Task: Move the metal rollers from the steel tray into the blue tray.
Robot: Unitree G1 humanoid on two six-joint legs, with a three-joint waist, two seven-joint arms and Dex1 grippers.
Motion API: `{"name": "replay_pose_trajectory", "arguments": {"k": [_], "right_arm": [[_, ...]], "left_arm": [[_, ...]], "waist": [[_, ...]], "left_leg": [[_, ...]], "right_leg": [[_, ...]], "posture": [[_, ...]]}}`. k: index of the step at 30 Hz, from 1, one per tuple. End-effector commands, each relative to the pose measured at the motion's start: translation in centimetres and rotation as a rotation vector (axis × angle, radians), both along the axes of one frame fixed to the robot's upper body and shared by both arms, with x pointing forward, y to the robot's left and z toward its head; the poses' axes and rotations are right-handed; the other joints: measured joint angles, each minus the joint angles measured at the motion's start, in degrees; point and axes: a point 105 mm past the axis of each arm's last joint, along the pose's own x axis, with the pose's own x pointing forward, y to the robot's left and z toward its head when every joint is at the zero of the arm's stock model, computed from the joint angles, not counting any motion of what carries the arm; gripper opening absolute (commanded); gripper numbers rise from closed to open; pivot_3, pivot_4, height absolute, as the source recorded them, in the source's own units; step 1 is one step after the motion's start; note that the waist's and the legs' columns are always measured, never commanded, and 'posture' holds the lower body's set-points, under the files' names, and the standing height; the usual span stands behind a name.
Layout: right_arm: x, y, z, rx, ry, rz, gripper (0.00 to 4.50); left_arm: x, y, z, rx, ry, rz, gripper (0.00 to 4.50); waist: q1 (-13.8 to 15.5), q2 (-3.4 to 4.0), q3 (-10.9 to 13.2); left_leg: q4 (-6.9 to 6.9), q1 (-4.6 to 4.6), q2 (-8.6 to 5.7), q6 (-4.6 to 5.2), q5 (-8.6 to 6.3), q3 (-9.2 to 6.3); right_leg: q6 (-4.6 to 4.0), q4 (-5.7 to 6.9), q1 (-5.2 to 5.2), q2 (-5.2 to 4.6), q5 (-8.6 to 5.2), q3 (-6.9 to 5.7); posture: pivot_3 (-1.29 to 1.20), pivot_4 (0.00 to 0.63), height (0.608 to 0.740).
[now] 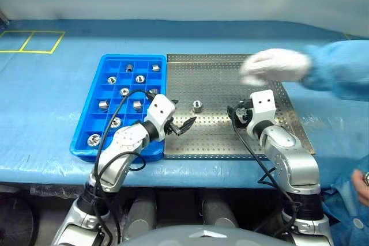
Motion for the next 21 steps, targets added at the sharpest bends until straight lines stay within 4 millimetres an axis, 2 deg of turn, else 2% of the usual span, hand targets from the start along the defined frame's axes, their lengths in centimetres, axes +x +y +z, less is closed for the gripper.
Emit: {"name": "replay_pose_trajectory", "arguments": {"k": [1, 5, 9, 14, 21], "right_arm": [[-0.3, 2.8, 2.3, 0.071, -0.073, 0.137, 4.07], [-0.2, 5.3, 2.3, 0.128, -0.069, 0.264, 4.07], [0.9, 6.7, 1.4, 0.114, -0.043, 0.3, 4.07], [2.6, 7.7, 0.8, 0.105, -0.027, 0.299, 4.07], [4.2, 8.0, -0.6, 0.103, 0.008, 0.265, 4.07]], "left_arm": [[0.1, 0.8, 2.0, -0.003, -0.082, 0.031, 4.24], [0.4, 1.5, 2.1, 0.016, -0.091, 0.067, 4.24], [0.3, 1.7, 2.0, 0.024, -0.088, 0.073, 4.24], [0.1, 1.9, 2.0, 0.029, -0.085, 0.076, 4.24], [-0.2, 2.3, 1.7, 0.039, -0.076, 0.087, 4.24]], "waist": [[-0.01, 0.0, 0.0], [0.01, -0.01, 0.0], [0.14, -0.01, 0.0], [0.32, -0.01, 0.0], [0.86, -0.01, 0.0]], "left_leg": [[0.0, 0.0, 0.0, 0.0, 0.0, -0.01], [0.01, 0.02, 0.01, 0.0, 0.0, 0.0], [0.01, 0.04, 0.01, 0.0, 0.0, -0.01], [-0.01, 0.01, 0.01, 0.0, 0.0, -0.01], [-0.03, 0.02, 0.01, 0.0, 0.0, -0.02]], "right_leg": [[0.0, 0.0, 0.0, 0.0, 0.0, 0.0], [0.0, 0.0, 0.02, 0.0, 0.0, -0.01], [0.0, 0.0, 0.03, 0.01, 0.0, -0.02], [0.0, 0.0, 0.02, 0.0, 0.0, -0.02], [0.0, -0.01, 0.02, 0.01, 0.01, -0.04]], "posture": [[0.07, 0.15, 0.74], [0.07, 0.15, 0.74], [0.09, 0.15, 0.74], [0.12, 0.15, 0.74], [0.14, 0.15, 0.74]]}}
